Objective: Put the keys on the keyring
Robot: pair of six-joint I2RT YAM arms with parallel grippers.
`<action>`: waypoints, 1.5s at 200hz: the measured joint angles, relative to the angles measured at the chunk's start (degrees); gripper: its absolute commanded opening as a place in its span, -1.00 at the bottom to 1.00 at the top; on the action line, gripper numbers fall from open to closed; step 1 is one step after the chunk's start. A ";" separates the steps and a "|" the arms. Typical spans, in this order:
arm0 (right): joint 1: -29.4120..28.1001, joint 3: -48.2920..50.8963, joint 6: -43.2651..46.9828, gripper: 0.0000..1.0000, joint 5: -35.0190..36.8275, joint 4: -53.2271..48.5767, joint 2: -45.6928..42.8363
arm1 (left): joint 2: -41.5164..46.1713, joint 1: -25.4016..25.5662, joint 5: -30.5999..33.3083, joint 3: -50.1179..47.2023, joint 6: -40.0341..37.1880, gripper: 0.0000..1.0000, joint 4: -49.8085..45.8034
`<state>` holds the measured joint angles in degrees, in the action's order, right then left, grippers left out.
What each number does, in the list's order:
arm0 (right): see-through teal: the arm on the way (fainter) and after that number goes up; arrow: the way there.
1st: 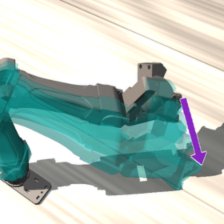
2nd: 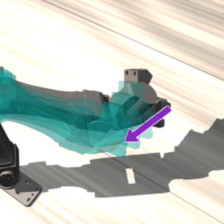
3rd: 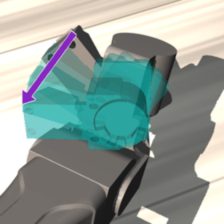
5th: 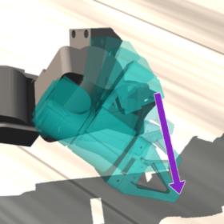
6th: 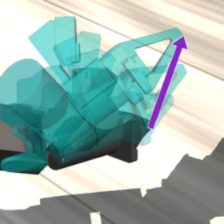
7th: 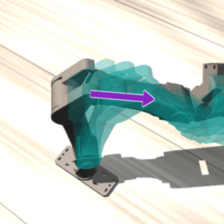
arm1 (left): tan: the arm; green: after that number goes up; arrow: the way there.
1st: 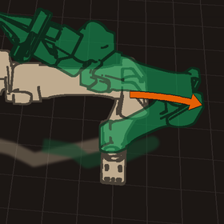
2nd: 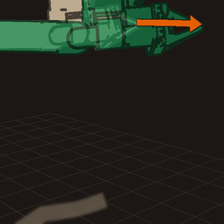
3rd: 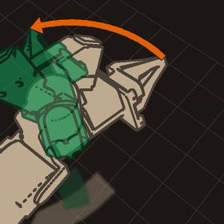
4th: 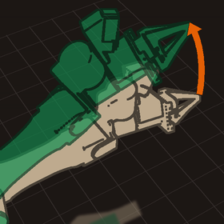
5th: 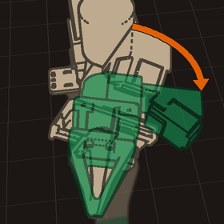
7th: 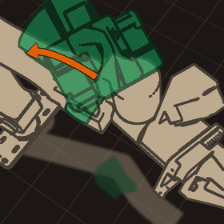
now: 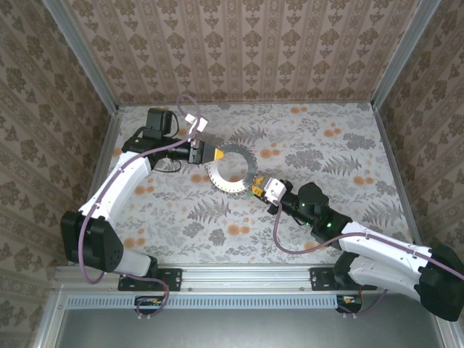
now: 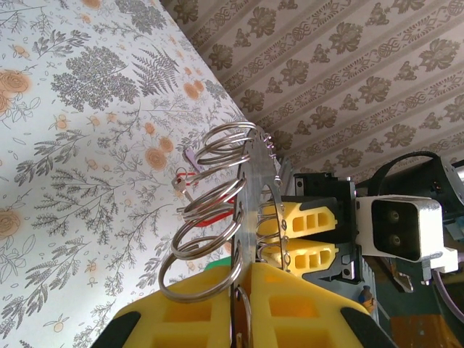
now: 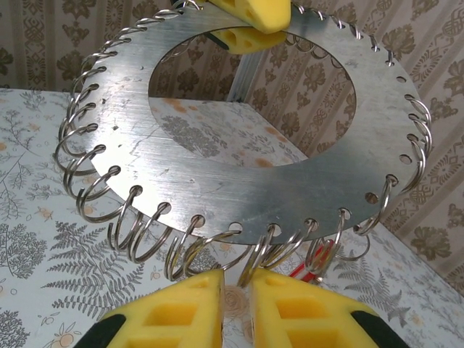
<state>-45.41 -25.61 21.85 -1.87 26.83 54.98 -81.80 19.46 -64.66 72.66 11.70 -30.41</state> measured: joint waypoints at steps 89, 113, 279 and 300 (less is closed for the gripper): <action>-0.68 2.12 -2.54 -0.60 2.12 0.39 -1.49 | -0.02 0.00 0.24 0.28 0.00 -0.92 -0.04; -0.98 2.58 -2.78 -0.61 2.78 0.39 -2.03 | -0.02 0.00 0.39 0.31 0.00 -0.92 -0.04; -2.56 2.45 -2.93 -0.59 3.39 3.23 -2.03 | -0.02 0.00 0.59 0.63 0.02 -0.92 -0.04; -2.60 2.25 -2.93 -0.59 3.93 3.96 -1.33 | -0.07 0.07 0.61 0.66 0.02 -0.92 -0.04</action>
<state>-48.01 -23.35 18.92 2.07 30.79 53.65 -81.87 19.53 -64.05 73.32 11.73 -30.46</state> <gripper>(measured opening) 0.206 0.095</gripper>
